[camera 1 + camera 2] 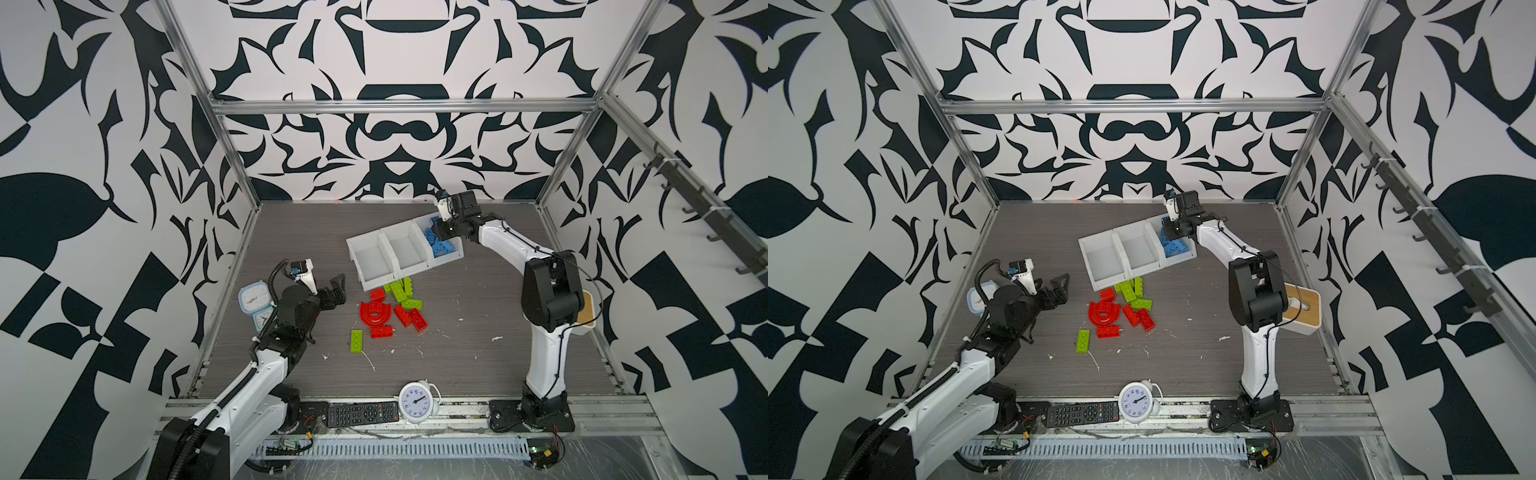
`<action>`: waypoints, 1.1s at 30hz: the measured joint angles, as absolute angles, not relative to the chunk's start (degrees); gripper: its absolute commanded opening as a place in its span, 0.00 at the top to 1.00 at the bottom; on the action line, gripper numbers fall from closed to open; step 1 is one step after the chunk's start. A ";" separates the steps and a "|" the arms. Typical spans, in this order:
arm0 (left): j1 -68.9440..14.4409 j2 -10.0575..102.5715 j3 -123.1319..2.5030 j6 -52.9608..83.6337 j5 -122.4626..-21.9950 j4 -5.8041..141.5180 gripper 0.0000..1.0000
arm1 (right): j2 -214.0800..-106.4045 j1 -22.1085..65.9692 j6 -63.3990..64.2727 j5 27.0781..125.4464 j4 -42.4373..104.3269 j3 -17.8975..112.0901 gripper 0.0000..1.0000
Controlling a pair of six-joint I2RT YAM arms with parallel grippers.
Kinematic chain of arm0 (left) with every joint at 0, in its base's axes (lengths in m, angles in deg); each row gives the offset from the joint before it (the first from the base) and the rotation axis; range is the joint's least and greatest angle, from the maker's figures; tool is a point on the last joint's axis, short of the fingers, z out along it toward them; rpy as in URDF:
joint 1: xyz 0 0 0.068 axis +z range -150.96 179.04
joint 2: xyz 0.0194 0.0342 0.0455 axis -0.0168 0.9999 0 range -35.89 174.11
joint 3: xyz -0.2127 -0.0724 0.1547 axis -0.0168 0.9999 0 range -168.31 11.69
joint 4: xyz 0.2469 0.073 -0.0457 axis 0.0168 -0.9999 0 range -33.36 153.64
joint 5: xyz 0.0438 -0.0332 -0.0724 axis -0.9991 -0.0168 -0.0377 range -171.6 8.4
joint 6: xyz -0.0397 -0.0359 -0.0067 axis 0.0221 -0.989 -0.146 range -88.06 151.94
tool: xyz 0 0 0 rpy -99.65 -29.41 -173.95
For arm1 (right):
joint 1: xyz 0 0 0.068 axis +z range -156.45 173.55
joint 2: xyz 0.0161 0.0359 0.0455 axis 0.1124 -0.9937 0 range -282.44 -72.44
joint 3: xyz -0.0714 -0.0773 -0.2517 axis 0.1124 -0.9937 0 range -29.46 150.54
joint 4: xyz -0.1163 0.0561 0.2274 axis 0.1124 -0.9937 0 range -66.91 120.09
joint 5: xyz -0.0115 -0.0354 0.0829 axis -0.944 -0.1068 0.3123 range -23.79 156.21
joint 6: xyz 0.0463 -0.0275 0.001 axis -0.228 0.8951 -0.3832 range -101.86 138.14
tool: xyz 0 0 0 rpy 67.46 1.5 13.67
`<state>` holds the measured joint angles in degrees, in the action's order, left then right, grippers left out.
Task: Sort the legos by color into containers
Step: 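Carry the blue brick into the blue-brick compartment and release it, then draw the right arm back beside the tray while the left gripper moves over the pile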
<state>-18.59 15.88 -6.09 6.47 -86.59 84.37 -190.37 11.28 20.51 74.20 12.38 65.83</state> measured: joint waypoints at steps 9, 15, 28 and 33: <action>-18.59 15.88 -6.09 6.47 -86.59 84.37 0.00 | -193.02 11.26 20.22 74.15 12.20 67.93 0.51; -18.59 15.88 -6.09 6.47 -86.59 84.37 0.00 | -192.88 11.26 19.94 74.29 11.85 69.50 0.40; -19.64 15.05 -11.49 6.69 -85.55 77.44 0.00 | -162.15 11.55 14.41 81.35 22.26 37.22 0.36; -25.06 14.70 -20.54 8.22 -88.28 66.71 0.00 | -145.00 11.63 12.55 81.67 31.57 18.53 0.35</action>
